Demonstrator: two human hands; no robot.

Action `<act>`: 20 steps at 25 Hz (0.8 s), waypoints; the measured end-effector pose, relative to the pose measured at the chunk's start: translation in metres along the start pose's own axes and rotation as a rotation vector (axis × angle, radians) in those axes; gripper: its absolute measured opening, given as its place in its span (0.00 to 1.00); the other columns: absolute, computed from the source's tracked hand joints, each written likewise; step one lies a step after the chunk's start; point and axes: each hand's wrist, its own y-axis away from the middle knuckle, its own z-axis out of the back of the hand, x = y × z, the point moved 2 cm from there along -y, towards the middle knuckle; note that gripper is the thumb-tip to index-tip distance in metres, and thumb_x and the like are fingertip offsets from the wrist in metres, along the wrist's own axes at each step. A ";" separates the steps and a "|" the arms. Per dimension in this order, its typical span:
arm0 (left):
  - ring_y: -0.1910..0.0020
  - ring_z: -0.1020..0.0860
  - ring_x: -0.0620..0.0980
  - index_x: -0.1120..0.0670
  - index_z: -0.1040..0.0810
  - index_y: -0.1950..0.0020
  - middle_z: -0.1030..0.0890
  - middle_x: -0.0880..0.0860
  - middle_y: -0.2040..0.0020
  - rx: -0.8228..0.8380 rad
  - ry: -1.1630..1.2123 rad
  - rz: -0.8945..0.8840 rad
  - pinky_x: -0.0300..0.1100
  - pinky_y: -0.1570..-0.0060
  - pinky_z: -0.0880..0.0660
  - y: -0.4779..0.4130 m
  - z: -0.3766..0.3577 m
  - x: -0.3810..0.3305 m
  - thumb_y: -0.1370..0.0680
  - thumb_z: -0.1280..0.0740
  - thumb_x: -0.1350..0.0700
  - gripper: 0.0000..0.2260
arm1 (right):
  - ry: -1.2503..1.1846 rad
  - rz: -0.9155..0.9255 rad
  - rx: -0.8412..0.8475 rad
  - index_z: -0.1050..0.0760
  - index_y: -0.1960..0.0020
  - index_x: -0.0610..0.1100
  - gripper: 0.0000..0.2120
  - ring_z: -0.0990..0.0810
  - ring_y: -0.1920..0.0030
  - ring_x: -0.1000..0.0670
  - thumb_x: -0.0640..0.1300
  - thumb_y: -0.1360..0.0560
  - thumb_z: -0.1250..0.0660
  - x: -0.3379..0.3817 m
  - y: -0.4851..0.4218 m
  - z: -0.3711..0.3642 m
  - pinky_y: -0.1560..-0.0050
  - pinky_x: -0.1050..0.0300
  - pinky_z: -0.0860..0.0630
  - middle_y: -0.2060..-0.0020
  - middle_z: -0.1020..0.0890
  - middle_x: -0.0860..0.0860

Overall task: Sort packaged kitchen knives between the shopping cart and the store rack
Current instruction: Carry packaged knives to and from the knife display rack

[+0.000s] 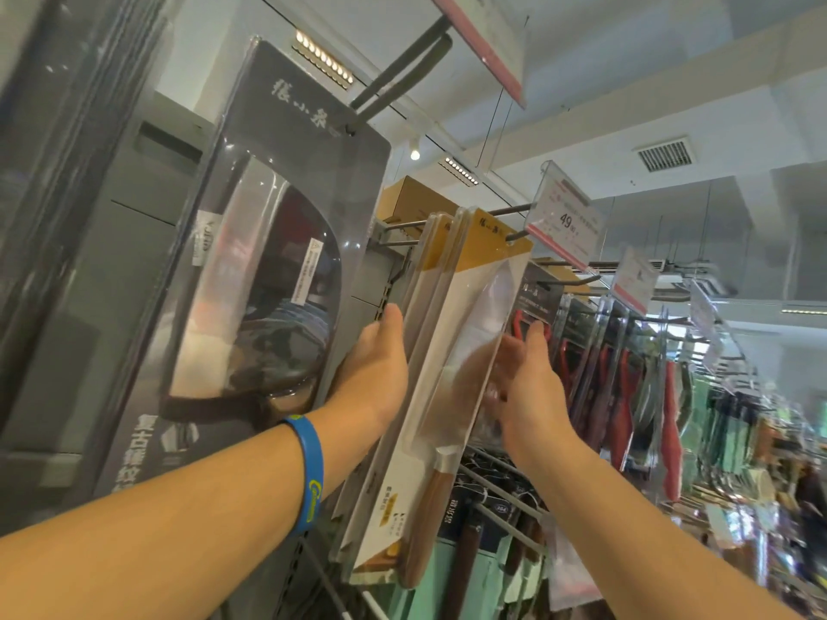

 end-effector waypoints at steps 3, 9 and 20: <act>0.22 0.42 0.53 0.47 0.51 0.18 0.43 0.50 0.19 0.024 -0.247 -0.054 0.49 0.27 0.44 0.018 0.004 0.013 0.21 0.51 0.31 0.35 | 0.286 0.398 -0.180 0.27 0.33 0.54 0.15 0.21 0.43 0.63 0.57 0.17 0.38 0.011 0.016 0.009 0.41 0.58 0.23 0.42 0.19 0.61; 0.23 0.39 0.51 0.49 0.46 0.19 0.40 0.49 0.20 0.141 -0.568 -0.058 0.41 0.33 0.40 0.066 0.030 0.014 0.22 0.43 0.33 0.36 | 0.115 0.478 -0.035 0.21 0.57 0.48 0.16 0.21 0.69 0.56 0.54 0.16 0.39 0.035 0.067 0.010 0.67 0.62 0.25 0.69 0.18 0.54; 0.57 0.20 0.40 0.49 0.20 0.45 0.15 0.51 0.51 -0.264 -0.411 0.029 0.37 0.53 0.24 0.234 0.176 0.008 0.20 0.33 0.57 0.06 | -0.195 0.144 0.730 0.16 0.55 0.53 0.10 0.19 0.70 0.51 0.53 0.20 0.33 -0.029 0.233 -0.103 0.72 0.64 0.27 0.64 0.14 0.49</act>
